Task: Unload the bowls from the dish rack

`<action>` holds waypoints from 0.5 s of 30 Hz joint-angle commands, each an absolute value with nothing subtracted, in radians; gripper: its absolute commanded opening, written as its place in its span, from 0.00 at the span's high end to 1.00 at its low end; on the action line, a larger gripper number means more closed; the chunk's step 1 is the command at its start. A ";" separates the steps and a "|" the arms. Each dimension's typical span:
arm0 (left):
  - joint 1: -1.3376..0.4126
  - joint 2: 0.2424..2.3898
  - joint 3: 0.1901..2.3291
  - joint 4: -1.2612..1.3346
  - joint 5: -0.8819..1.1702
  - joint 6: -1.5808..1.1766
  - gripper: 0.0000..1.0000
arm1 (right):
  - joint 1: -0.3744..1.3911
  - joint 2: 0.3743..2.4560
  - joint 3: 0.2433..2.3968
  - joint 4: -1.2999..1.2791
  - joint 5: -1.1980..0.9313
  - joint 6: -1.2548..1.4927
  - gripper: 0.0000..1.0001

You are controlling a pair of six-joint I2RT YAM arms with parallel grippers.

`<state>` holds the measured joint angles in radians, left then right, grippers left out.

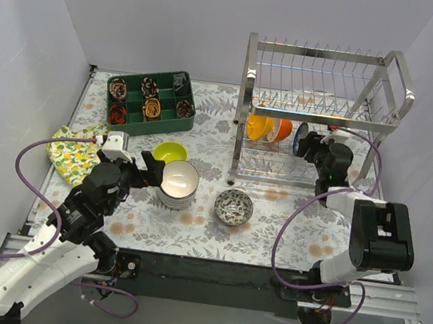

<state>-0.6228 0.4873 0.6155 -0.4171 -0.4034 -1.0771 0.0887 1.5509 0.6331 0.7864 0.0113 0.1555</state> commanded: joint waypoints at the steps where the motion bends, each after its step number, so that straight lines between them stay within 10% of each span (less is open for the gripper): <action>1: -0.615 0.488 0.611 -0.407 -0.399 -1.068 0.02 | 0.092 1.456 0.586 0.861 0.075 0.201 0.72; 15: -0.615 0.526 0.612 -0.405 -0.358 -1.065 0.02 | 0.094 1.183 0.396 0.841 0.008 0.392 0.72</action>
<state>-0.6228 0.5102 0.6155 -0.4171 -0.3874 -1.0771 0.0914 1.2877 0.4133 0.7589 0.0372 0.2996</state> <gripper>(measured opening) 0.983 0.688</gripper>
